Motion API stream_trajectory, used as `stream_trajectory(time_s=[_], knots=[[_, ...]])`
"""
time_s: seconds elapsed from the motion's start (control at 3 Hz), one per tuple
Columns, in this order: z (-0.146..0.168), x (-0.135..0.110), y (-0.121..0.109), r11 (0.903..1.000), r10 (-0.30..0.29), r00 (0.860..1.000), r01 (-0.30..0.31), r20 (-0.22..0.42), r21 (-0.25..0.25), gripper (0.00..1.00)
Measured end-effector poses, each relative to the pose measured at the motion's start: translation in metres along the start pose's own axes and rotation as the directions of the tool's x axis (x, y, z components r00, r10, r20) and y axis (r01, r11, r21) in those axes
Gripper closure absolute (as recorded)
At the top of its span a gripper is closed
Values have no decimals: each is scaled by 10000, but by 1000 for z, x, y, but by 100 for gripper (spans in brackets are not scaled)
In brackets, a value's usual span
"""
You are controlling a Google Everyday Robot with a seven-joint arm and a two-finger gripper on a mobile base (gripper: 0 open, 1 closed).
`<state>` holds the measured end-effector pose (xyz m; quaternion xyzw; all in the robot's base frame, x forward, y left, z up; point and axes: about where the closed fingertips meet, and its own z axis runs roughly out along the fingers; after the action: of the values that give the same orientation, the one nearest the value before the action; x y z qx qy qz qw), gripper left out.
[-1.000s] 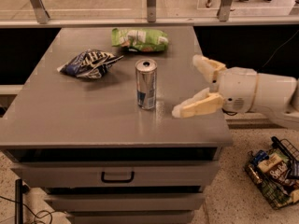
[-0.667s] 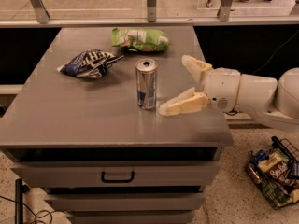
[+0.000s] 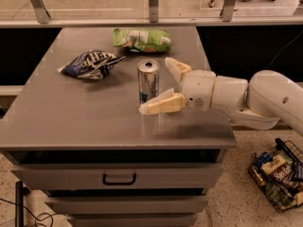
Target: Knock redbull can over
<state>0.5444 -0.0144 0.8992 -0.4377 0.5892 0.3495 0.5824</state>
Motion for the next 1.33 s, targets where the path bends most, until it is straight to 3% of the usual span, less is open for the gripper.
stream_trajectory(time_s=[0.33,0.67,1.33], knots=[[17,3,3,9999,10,10000,-9,63,-141,0],[29,8,7,9997,-46,10000,48,88,-255,18],[34,10,13,9992,-78,10000,80,44,-380,64]])
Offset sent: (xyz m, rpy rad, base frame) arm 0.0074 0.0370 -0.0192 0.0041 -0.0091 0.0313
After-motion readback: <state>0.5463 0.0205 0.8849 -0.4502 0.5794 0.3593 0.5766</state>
